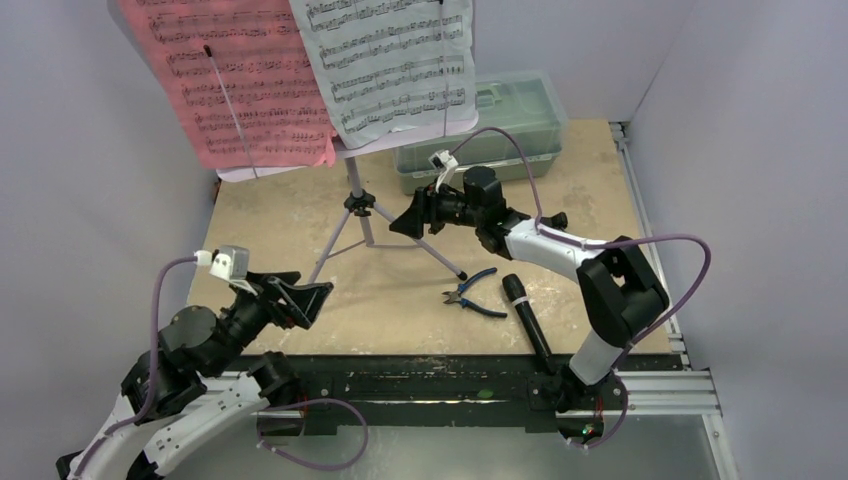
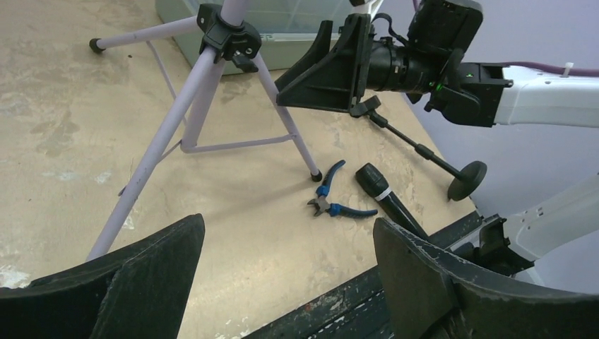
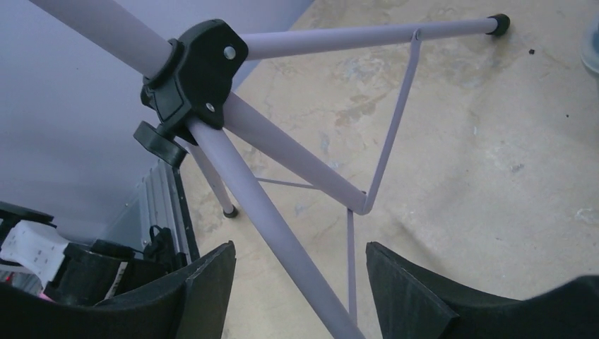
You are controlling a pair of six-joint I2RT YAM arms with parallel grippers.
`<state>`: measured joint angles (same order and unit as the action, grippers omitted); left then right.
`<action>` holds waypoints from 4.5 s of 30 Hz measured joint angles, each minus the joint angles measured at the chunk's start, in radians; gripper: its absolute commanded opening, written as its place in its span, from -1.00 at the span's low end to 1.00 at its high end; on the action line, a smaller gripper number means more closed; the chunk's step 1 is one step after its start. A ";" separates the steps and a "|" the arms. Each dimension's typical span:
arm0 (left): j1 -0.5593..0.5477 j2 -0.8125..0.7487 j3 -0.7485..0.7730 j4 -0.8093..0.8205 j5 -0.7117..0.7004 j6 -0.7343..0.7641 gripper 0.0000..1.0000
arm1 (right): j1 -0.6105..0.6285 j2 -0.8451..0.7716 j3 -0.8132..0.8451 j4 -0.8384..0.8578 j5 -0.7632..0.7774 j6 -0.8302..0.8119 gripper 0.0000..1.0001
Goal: Set up the instrument practice props
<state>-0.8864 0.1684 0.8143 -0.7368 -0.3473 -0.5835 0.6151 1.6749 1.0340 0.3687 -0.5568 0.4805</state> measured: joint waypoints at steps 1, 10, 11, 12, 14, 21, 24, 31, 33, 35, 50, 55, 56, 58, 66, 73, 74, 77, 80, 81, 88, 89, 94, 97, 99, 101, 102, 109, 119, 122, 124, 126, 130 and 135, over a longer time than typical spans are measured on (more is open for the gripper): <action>0.000 0.005 -0.006 -0.002 0.000 -0.002 0.77 | 0.000 0.008 0.010 0.016 -0.013 0.005 0.34; 0.000 0.072 -0.011 0.003 -0.061 -0.017 0.72 | 0.000 0.028 -0.002 0.095 -0.040 0.036 -0.13; 0.000 0.087 -0.011 0.003 -0.063 -0.018 0.71 | 0.000 0.030 -0.009 0.110 -0.042 0.043 -0.18; 0.000 0.109 -0.011 0.004 -0.065 -0.018 0.70 | 0.002 0.034 -0.014 0.124 -0.044 0.047 -0.24; 0.000 0.146 -0.012 0.007 -0.066 -0.018 0.69 | 0.007 0.049 -0.020 0.148 -0.049 0.058 -0.39; 0.000 0.152 -0.028 0.019 -0.073 -0.018 0.67 | 0.038 0.103 -0.021 0.270 -0.102 -0.011 -1.00; 0.000 0.134 -0.028 0.024 -0.080 -0.018 0.67 | 0.068 0.143 0.002 0.326 -0.119 -0.047 -1.00; 0.000 0.124 -0.028 0.025 -0.082 -0.018 0.65 | 0.116 0.220 0.060 0.387 -0.131 -0.056 -1.00; 0.000 0.124 -0.028 0.025 -0.084 -0.018 0.65 | 0.124 0.254 0.097 0.401 -0.147 -0.053 -1.00; 0.000 0.124 -0.028 0.025 -0.085 -0.018 0.64 | 0.136 0.293 0.143 0.407 -0.152 -0.050 -1.00; 0.000 0.109 -0.036 0.028 -0.096 -0.018 0.62 | 0.205 0.514 0.438 0.402 -0.169 -0.017 -1.00; 0.000 0.110 -0.043 0.035 -0.100 -0.017 0.62 | 0.231 0.570 0.525 0.381 -0.165 -0.016 -1.00; 0.000 0.110 -0.043 0.036 -0.100 -0.017 0.61 | 0.237 0.579 0.539 0.378 -0.163 -0.016 -1.00; 0.000 0.110 -0.043 0.039 -0.101 -0.017 0.61 | 0.244 0.593 0.564 0.368 -0.161 -0.013 -1.00; 0.000 0.109 -0.044 0.039 -0.104 -0.017 0.61 | 0.253 0.591 0.594 0.300 -0.137 -0.026 -0.65; 0.000 0.105 -0.044 0.040 -0.103 -0.016 0.61 | 0.264 0.484 0.506 0.111 -0.043 -0.043 -0.01; 0.000 0.101 -0.044 0.040 -0.103 -0.015 0.61 | 0.261 0.461 0.475 0.097 -0.037 -0.040 0.06; 0.000 0.082 -0.044 0.041 -0.097 -0.010 0.63 | 0.224 0.351 0.333 0.060 -0.031 -0.019 0.21; 0.000 0.053 -0.048 0.051 -0.079 -0.001 0.64 | 0.132 0.210 0.174 0.040 -0.024 -0.005 0.33; 0.000 0.040 -0.051 0.060 -0.069 0.002 0.65 | 0.093 0.157 0.125 0.022 -0.005 -0.005 0.35; 0.000 -0.051 -0.084 0.132 0.044 0.042 0.70 | -0.039 -0.148 -0.055 -0.228 0.286 -0.054 0.55; 0.000 -0.056 -0.090 0.156 0.080 0.051 0.69 | -0.039 -0.179 -0.066 -0.282 0.343 -0.052 0.61; 0.000 0.052 -0.110 0.304 0.301 0.090 0.66 | -0.085 -0.285 -0.085 -0.555 0.621 -0.024 0.92; 0.000 0.216 -0.111 0.413 0.441 0.115 0.66 | -0.179 -0.351 -0.103 -0.650 0.730 -0.005 0.98; 0.000 0.340 -0.111 0.482 0.531 0.138 0.66 | -0.279 -0.386 -0.116 -0.684 0.769 0.008 0.98; 0.000 0.437 -0.109 0.522 0.597 0.168 0.66 | -0.397 -0.396 -0.125 -0.694 0.771 0.025 0.98; 0.000 0.474 -0.107 0.530 0.617 0.185 0.66 | -0.443 -0.392 -0.130 -0.694 0.768 0.032 0.98; 0.000 0.563 -0.050 0.470 0.655 0.320 0.68 | -0.583 -0.283 -0.128 -0.709 0.805 0.042 0.97; 0.000 0.415 -0.076 0.433 0.601 0.398 0.69 | -0.590 0.016 0.050 -0.712 0.811 -0.034 0.80; 0.000 0.406 -0.076 0.422 0.589 0.412 0.69 | -0.590 0.053 0.067 -0.702 0.806 -0.082 0.71; 0.000 0.404 -0.076 0.418 0.588 0.415 0.69 | -0.590 0.071 0.078 -0.695 0.799 -0.104 0.63; 0.000 0.404 -0.076 0.415 0.589 0.419 0.69 | -0.590 0.100 0.099 -0.684 0.790 -0.117 0.57; 0.000 0.408 -0.076 0.411 0.589 0.420 0.69 | -0.590 0.152 0.116 -0.649 0.769 -0.128 0.36; 0.000 0.409 -0.076 0.406 0.586 0.420 0.69 | -0.599 0.164 0.117 -0.571 0.713 -0.124 -0.09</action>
<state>-0.8867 0.5777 0.7380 -0.3309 0.2386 -0.1635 0.0162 1.8385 1.1511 -0.2020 0.1558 0.3565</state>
